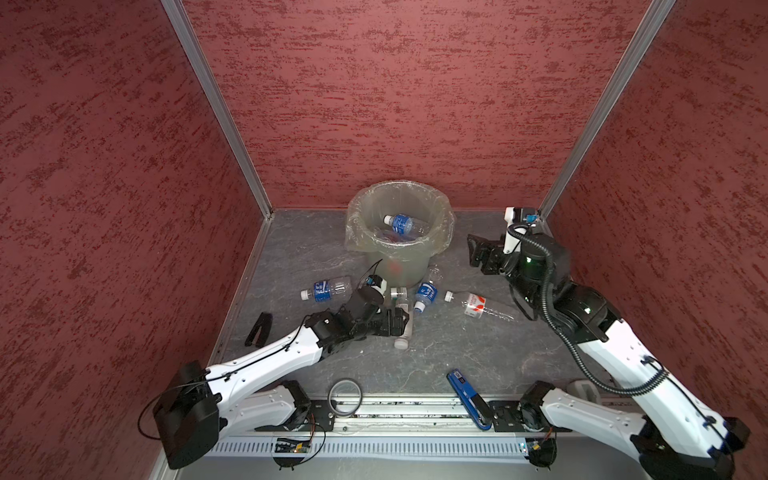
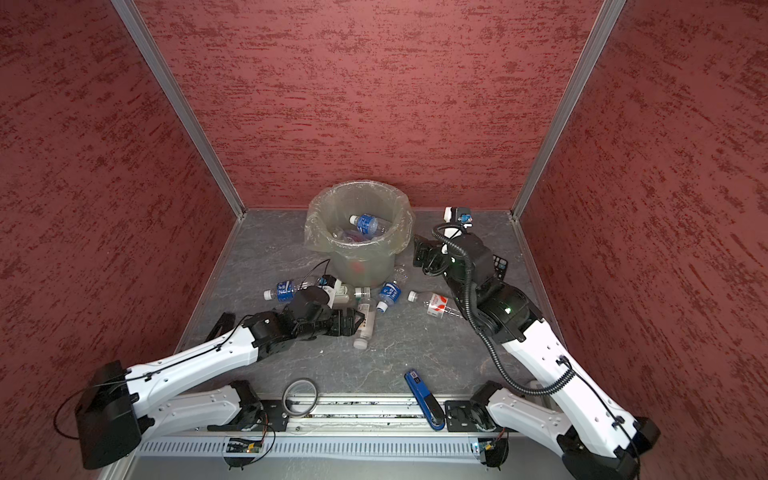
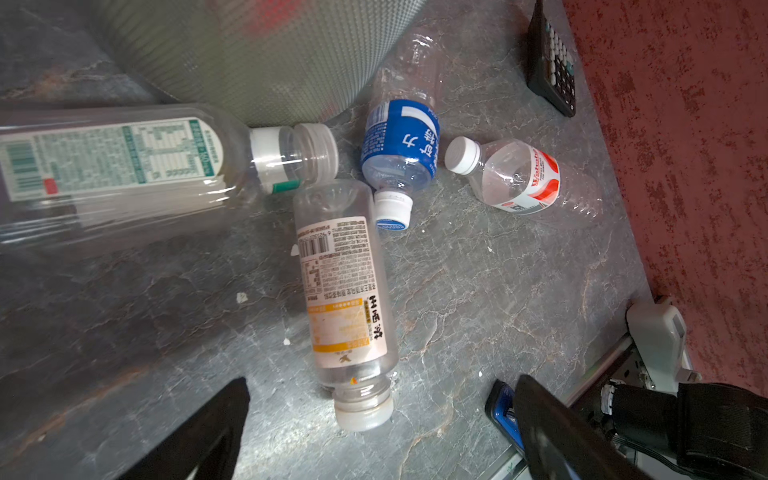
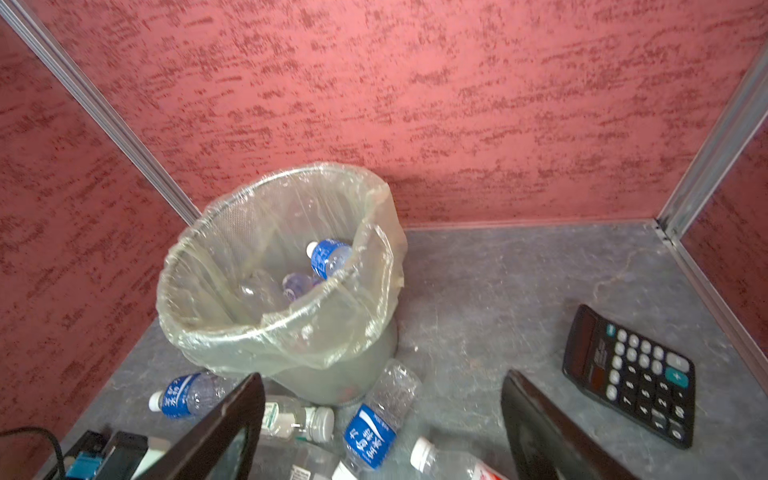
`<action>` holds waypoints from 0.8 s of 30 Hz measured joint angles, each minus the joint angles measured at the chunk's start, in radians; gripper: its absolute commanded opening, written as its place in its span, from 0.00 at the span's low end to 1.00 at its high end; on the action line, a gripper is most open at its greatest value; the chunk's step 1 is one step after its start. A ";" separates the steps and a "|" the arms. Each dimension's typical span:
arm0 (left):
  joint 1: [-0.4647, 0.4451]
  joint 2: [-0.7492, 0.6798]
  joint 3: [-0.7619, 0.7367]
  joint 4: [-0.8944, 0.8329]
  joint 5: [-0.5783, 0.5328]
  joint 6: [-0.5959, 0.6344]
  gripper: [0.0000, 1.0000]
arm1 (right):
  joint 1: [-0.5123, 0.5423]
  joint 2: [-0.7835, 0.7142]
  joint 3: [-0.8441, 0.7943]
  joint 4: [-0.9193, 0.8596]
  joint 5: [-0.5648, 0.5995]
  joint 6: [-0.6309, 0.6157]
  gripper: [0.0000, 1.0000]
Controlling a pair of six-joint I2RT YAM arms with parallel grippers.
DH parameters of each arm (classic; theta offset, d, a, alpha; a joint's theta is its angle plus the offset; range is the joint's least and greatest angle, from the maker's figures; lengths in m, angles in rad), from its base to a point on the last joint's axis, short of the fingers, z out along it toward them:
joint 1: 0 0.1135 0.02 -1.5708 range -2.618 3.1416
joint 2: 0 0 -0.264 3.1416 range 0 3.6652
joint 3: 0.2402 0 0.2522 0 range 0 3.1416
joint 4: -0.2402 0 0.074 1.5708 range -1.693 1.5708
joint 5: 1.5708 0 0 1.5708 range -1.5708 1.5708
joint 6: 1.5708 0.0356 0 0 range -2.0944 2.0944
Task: Throw the plastic bottles in the bin
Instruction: 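Withdraw the right gripper from the bin while the left gripper reaches toward the yellow-labelled bottle, then grasp the clear yellow-labelled bottle with the left gripper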
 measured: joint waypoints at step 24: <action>-0.054 0.378 0.225 -0.084 -0.150 0.003 0.99 | 0.000 -0.197 -0.293 -0.077 -0.015 0.132 0.91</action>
